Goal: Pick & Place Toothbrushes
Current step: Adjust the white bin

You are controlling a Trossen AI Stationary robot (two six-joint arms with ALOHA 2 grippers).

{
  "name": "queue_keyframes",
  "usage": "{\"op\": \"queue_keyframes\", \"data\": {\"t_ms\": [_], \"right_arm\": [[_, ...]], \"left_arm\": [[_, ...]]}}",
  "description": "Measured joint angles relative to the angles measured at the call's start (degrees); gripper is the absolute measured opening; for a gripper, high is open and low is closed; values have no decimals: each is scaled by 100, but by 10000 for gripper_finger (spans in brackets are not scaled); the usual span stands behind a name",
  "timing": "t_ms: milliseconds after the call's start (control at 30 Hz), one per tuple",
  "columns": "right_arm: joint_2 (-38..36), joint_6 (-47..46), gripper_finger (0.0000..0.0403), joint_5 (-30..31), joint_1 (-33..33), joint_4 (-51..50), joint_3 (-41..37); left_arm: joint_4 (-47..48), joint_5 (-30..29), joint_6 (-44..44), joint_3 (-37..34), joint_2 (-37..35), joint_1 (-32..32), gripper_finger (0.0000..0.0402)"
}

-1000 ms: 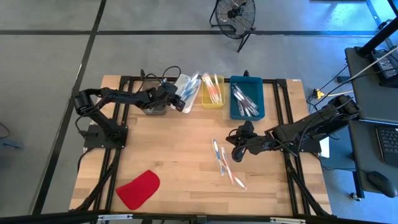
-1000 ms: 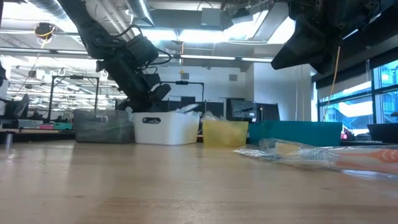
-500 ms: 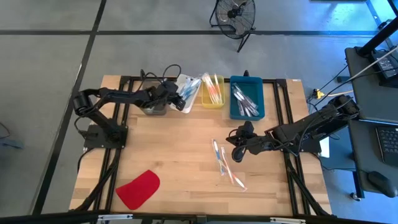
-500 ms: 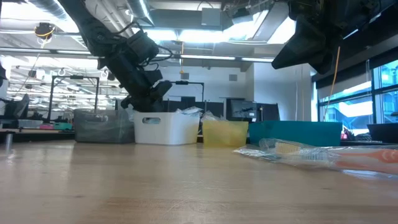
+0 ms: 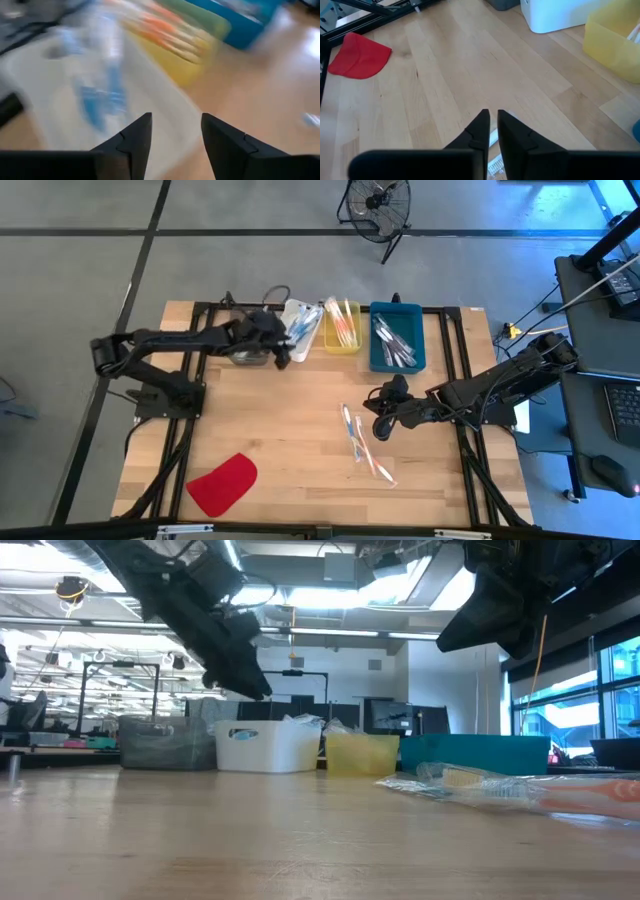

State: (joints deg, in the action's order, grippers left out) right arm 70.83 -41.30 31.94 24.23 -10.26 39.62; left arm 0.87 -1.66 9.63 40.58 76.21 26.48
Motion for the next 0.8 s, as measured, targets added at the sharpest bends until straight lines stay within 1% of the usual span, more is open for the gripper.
{"op": "queue_keyframes", "data": {"t_ms": [100,300,367,433,500,667,800], "right_arm": [[0,4,40,2,0,0,0],[0,15,34,2,0,0,0],[0,17,29,4,0,0,0],[0,18,24,7,0,0,0],[0,20,19,10,-1,0,0],[0,20,10,22,0,0,0],[0,22,7,22,-2,0,0]], "left_arm": [[211,182,-386,0,-66,-416,158],[965,130,-1130,0,5,-1256,140],[1083,-80,-1388,-2,21,-1463,133],[1108,-430,-1539,-2,21,-1614,125],[1127,-625,-1668,-2,21,-1703,114],[1095,-630,-1836,-2,29,-1682,84],[1000,-630,-1900,-1,107,-1539,53]]}}
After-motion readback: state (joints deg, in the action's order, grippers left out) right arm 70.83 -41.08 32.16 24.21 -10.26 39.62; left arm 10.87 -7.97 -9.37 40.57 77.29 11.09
